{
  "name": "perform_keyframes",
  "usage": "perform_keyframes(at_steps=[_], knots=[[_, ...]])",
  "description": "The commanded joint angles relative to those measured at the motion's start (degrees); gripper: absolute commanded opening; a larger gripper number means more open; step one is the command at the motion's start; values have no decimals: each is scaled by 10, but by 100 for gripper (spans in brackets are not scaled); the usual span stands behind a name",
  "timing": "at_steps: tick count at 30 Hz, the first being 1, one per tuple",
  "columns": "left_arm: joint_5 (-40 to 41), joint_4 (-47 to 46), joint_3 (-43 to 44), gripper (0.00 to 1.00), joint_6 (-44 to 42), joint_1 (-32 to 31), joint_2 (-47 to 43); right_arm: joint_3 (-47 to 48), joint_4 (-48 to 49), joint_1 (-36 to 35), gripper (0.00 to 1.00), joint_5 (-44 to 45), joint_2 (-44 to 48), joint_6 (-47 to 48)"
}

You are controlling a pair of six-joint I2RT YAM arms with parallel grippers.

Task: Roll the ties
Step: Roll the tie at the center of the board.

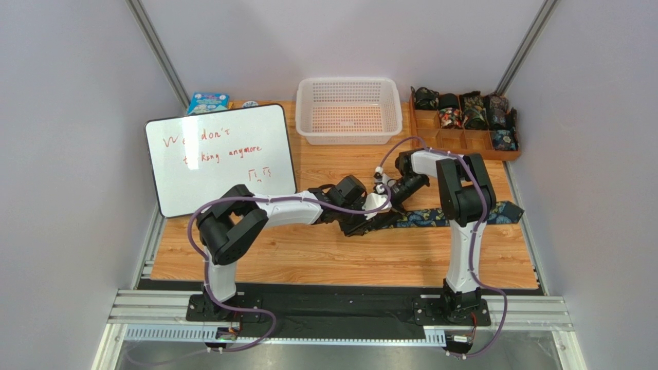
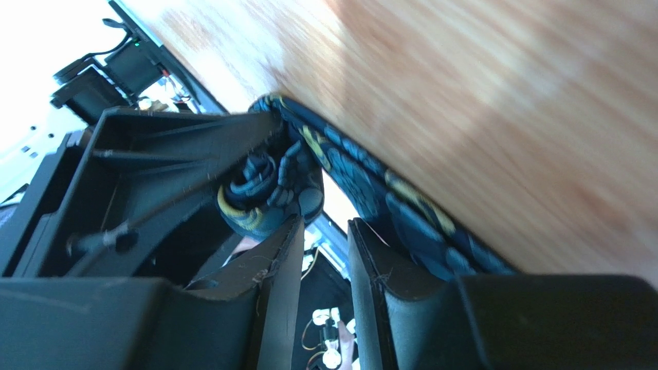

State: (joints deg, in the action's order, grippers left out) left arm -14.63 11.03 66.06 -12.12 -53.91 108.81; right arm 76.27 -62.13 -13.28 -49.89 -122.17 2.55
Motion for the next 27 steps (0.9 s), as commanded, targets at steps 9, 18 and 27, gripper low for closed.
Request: perform_keyframes(at_steps=[9, 18, 27], knots=[[19, 114, -12, 12, -7, -1, 67, 23, -38, 32, 38, -61, 59, 42], [18, 114, -12, 13, -7, -1, 64, 8, 3, -8, 40, -56, 45, 20], [10, 116, -19, 13, -13, -1, 51, 12, 54, -13, 1, -39, 12, 9]])
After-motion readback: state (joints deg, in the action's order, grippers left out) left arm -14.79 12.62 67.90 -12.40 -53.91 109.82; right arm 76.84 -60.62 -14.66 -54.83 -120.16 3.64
